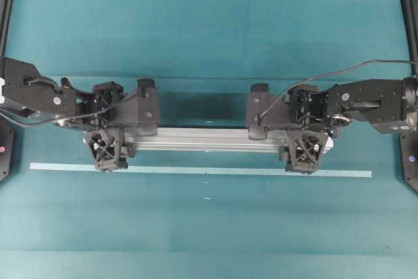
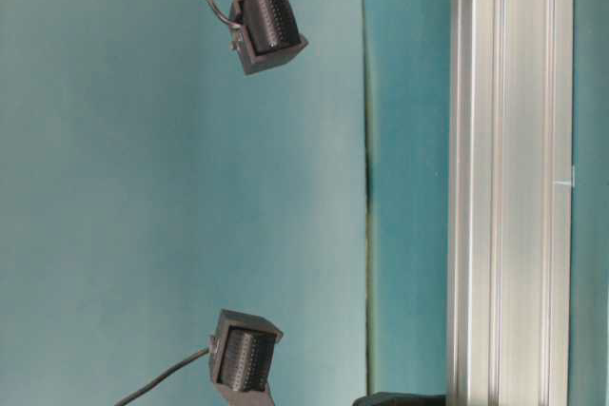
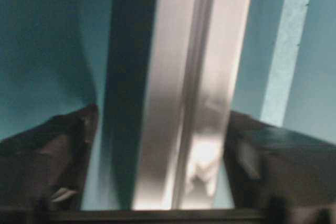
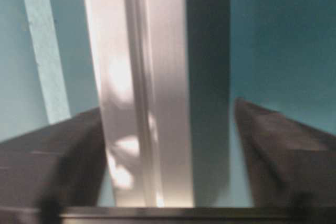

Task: Lift the metal rail with both hands and move it towards you.
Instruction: 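Lower and close both grippers on the rail ends, then lift the rail with both grippers and carry it toward the table's far edge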

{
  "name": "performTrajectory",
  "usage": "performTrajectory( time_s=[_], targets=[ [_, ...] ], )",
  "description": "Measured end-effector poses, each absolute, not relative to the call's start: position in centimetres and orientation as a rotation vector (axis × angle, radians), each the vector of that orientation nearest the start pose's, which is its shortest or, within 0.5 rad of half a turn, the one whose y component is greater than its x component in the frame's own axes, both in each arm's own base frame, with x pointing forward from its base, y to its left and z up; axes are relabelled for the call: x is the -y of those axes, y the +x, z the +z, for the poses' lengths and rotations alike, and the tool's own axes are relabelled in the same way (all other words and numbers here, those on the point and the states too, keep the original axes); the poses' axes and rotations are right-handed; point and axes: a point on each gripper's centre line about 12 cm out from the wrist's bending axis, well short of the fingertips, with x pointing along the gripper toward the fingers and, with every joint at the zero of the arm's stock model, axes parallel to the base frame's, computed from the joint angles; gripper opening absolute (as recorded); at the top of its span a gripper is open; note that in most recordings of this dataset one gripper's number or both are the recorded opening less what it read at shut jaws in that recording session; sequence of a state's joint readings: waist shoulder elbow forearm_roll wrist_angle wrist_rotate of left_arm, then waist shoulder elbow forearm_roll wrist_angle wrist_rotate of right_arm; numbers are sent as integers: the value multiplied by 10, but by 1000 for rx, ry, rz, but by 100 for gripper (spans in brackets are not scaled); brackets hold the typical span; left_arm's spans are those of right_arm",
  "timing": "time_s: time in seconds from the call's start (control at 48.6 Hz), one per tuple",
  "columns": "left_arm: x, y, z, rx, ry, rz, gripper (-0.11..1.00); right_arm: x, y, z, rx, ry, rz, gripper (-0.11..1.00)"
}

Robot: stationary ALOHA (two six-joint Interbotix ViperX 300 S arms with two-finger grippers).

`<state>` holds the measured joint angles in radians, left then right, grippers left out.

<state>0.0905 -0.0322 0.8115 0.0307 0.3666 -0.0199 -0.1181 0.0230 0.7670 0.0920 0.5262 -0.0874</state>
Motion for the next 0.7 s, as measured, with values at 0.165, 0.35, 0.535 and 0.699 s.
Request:
performTrajectory(
  time_s=[0.165,0.35,0.535,0.699],
  targets=[
    [-23,312,110,-1143,-14,61,30,26,307,98,-1309,152,-87,43],
    [-23,312,110,-1143,-13,59,30,26,306,98,-1309,153,-88,43],
    [-23,312,110,-1143,-13,59,30,26,306,98,-1309,155,-89,43],
    [-22,312,111,-1142,-12,58,30,26,306,98,-1312,161,-90,43]
  ],
)
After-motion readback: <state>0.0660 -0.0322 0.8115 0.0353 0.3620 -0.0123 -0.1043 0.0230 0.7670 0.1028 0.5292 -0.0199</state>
